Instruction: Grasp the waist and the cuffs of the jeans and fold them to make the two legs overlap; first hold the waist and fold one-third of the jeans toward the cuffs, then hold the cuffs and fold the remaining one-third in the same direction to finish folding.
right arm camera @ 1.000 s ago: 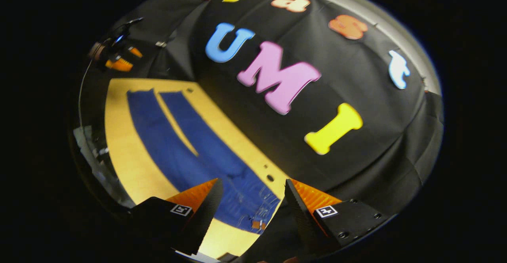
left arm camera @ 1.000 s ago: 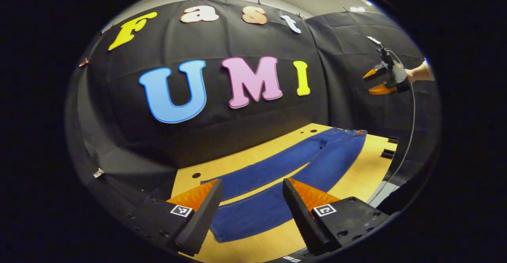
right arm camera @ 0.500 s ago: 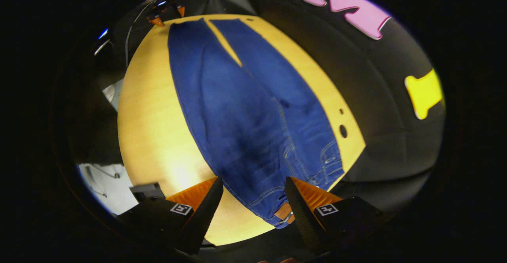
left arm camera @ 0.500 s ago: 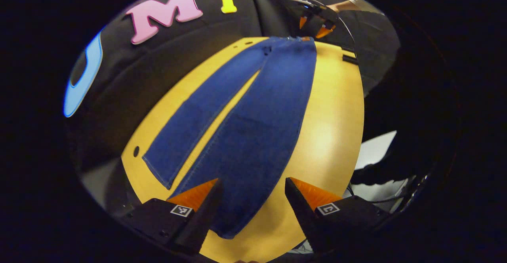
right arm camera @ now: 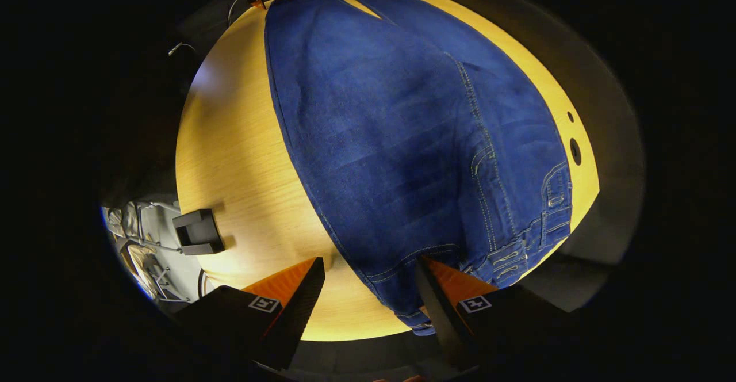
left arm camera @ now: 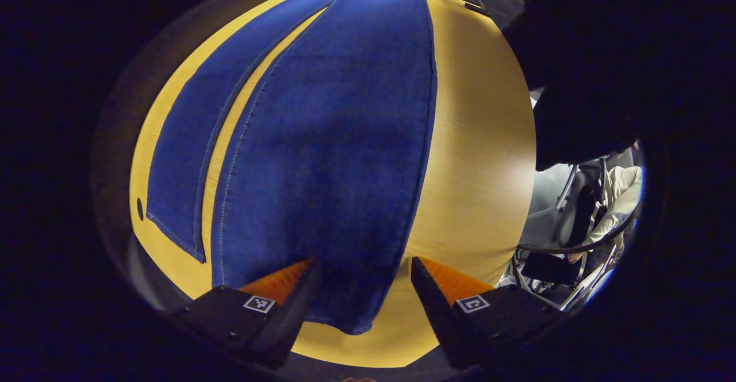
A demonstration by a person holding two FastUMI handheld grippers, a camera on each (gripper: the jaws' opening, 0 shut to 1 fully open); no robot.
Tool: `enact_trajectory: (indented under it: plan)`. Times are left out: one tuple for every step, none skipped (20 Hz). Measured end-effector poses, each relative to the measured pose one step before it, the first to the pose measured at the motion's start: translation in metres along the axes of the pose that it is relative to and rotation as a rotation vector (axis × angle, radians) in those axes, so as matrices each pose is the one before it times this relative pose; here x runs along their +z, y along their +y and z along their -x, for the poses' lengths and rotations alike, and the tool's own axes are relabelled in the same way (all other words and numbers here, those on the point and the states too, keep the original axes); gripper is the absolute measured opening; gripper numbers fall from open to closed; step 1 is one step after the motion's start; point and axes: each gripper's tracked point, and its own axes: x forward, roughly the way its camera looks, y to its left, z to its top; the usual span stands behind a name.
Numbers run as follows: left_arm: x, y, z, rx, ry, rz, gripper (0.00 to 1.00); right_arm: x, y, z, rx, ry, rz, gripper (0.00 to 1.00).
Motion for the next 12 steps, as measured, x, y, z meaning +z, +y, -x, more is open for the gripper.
enact_trajectory:
  plan:
    - [-0.00172,0.00161,-0.0048,0.00668,0.01519,0.00034,0.99,-0.00084,0.00036,-0.00369,0.00468,0.00548,0.00083,0.96]
    - [-0.00235,-0.00317,0.00473,-0.00477,-0.00531,-0.00188,0.98,-0.0012,-0.0013,-0.0028,0.00531,0.00825,-0.00219,0.97]
    - [0.00026,0.00061,-0.00119,0.00201,0.00547,-0.00656,0.98,0.0009,-0.00179,-0.00122,0.00494,0.00558,-0.00495,0.96]
    - [-0.00086,0.00076,0.00169,-0.00089,0.00657,-0.00502,0.97,0.00254,-0.00054,-0.00095,0.00997,-0.00176,-0.02023,0.97]
    - [0.00083,0.00054,0.00079,0.00032,0.00071,0.00498,0.96,0.00099,-0.00012,0.00022,0.01098,0.00117,-0.03696,0.96]
    - [-0.00014,0.00024,0.00019,0.0006,-0.00411,0.00681,0.96,0.00013,-0.00325,0.00086,0.00241,0.00058,-0.0302,0.96]
    - [0.00013,-0.00022,-0.00005,0.00096,-0.00144,0.00257,0.96,0.00072,-0.00671,-0.00053,-0.01577,0.00912,-0.02918,0.95]
    - [-0.00025,0.00069,-0.001,0.00121,-0.00337,0.003,0.97,0.00083,-0.00275,-0.00055,-0.01821,0.00814,-0.03498,0.87]
    - [0.00051,0.00129,0.00041,0.00326,0.0018,0.00464,0.97,0.00096,0.00223,-0.00017,-0.00654,0.00446,-0.02413,0.79]
    - [-0.00136,0.00085,0.00001,0.00051,0.00719,0.01364,0.97,0.00154,-0.00278,-0.00228,-0.01245,-0.00579,0.00468,0.71]
    - [0.00164,0.0004,0.00068,0.0022,-0.00293,0.02053,0.96,0.00162,-0.00063,0.00157,-0.00488,-0.00617,-0.01329,0.68]
    - [0.00243,0.00328,-0.00149,-0.00002,-0.00446,0.01759,0.96,0.00095,-0.00344,0.0021,-0.01742,-0.00742,-0.03024,0.62]
